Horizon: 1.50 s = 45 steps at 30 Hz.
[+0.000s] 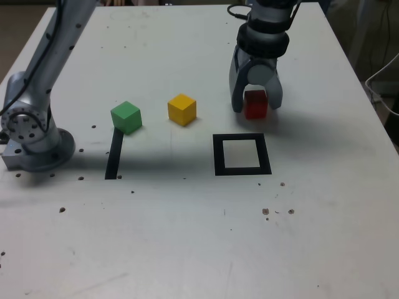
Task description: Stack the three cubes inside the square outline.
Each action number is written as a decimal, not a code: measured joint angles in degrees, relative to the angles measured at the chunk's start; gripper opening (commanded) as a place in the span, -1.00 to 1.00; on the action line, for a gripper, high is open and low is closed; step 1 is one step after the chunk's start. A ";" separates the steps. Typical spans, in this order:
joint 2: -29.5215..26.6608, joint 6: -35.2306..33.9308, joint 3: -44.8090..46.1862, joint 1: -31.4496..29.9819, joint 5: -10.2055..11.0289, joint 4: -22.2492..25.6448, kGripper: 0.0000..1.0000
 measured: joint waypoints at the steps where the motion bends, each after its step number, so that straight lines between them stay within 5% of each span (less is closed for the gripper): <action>1: 0.00 0.00 0.04 0.00 0.02 -0.10 -0.38; 11: -0.12 0.00 0.16 0.00 0.00 -0.74 -0.62; 26: -8.24 -1.71 5.41 -3.85 -1.20 1.30 -0.62; 45: -12.75 -10.78 18.74 -14.67 -3.67 -8.82 -0.62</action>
